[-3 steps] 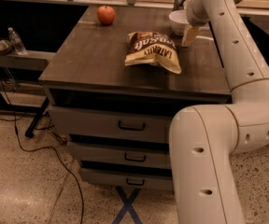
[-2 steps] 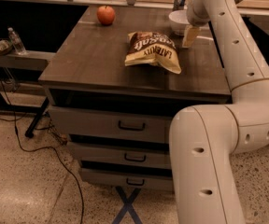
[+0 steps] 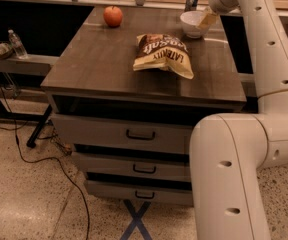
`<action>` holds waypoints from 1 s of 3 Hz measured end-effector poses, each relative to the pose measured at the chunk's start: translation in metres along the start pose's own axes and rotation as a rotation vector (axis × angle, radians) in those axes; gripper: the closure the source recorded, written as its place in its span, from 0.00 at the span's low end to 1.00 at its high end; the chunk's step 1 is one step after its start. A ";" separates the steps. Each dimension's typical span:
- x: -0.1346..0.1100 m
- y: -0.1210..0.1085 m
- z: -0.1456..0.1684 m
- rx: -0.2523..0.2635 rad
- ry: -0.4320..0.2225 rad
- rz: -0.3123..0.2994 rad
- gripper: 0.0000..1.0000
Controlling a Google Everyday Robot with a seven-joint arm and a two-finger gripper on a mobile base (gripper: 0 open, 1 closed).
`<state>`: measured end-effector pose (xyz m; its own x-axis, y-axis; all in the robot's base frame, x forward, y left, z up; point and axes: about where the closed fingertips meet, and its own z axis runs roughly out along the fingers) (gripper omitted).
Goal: Move white bowl near redbull can
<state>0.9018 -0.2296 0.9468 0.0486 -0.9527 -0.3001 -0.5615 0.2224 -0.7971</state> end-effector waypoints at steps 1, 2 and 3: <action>-0.004 -0.014 -0.008 0.046 -0.036 0.030 0.47; -0.005 -0.012 -0.002 0.049 -0.043 0.048 0.71; 0.008 -0.003 -0.001 0.023 -0.026 0.076 0.93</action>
Offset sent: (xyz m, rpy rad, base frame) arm 0.0369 -0.0138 0.0314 0.0883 -0.0540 -0.0151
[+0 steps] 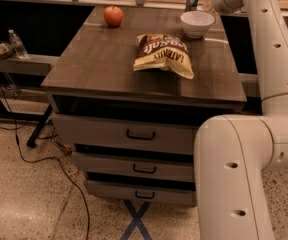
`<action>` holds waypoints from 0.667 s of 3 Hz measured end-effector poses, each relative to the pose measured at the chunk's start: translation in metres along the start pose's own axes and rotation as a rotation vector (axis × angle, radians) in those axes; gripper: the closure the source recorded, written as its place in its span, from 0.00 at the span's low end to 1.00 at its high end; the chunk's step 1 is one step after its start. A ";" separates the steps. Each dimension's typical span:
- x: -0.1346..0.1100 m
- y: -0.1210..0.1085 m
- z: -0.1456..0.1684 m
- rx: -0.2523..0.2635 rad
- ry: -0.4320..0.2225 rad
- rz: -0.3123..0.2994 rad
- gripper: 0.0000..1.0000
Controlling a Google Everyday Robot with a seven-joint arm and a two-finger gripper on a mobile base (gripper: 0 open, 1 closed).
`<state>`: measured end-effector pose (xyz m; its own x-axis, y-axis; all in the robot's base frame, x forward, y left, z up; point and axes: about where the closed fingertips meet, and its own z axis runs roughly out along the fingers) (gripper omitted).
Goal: Move white bowl near redbull can
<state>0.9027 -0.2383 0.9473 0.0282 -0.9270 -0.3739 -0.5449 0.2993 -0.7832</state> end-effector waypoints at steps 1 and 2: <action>0.015 0.003 -0.010 -0.015 0.003 0.052 1.00; 0.026 0.007 -0.019 -0.035 -0.004 0.105 1.00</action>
Offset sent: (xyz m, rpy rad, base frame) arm -0.0404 -0.0442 -0.0019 0.1464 0.0768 -0.0587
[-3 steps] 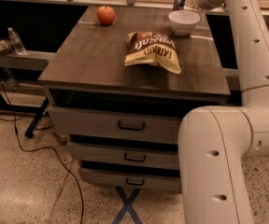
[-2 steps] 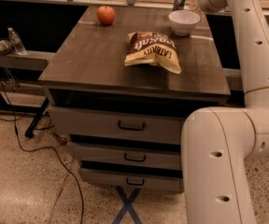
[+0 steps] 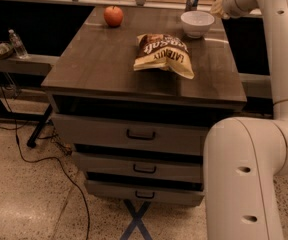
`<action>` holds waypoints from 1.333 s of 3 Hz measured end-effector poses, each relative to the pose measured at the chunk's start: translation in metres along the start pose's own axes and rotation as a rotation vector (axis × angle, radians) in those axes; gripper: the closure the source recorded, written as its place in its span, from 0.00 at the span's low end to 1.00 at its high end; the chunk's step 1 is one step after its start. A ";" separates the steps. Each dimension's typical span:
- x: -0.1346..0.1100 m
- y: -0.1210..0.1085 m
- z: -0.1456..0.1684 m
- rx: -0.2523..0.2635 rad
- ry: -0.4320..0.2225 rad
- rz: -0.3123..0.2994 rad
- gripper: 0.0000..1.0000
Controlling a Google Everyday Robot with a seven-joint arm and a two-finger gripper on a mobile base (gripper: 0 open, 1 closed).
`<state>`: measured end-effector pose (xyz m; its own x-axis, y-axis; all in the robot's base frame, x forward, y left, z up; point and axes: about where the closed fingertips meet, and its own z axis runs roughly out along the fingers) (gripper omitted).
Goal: Move white bowl near redbull can
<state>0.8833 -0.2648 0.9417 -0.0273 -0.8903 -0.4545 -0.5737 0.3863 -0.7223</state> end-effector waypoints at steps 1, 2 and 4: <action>0.008 -0.015 -0.051 0.011 -0.087 0.099 1.00; 0.011 -0.032 -0.101 0.038 -0.185 0.177 1.00; 0.033 -0.092 -0.236 0.251 -0.406 0.226 1.00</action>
Offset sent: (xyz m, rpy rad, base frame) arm -0.1139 -0.0829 0.1243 0.3952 -0.1282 0.0360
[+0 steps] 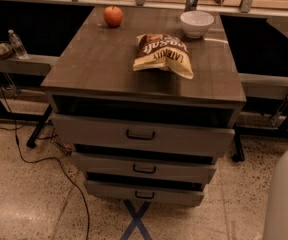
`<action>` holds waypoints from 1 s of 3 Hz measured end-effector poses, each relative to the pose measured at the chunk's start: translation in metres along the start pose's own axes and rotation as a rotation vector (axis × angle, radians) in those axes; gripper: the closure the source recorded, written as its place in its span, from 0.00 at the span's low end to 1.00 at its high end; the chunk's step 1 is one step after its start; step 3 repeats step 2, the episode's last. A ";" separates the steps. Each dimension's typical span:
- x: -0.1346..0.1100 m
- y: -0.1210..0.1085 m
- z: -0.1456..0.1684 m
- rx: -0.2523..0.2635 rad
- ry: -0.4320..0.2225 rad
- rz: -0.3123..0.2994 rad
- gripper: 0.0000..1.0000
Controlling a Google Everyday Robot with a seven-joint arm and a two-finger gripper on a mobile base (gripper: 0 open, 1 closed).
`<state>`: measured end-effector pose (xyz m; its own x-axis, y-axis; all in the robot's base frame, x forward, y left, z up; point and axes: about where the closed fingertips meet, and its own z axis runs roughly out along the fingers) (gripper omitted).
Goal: Move white bowl near redbull can
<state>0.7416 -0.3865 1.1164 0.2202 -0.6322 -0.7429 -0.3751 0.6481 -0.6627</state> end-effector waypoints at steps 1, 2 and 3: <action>-0.003 -0.007 -0.021 0.012 -0.032 -0.024 1.00; -0.003 -0.007 -0.021 0.012 -0.032 -0.024 1.00; -0.003 -0.007 -0.021 0.012 -0.032 -0.024 1.00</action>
Offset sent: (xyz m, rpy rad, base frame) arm -0.0151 -0.0102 0.0088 -0.0044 -0.0352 0.0127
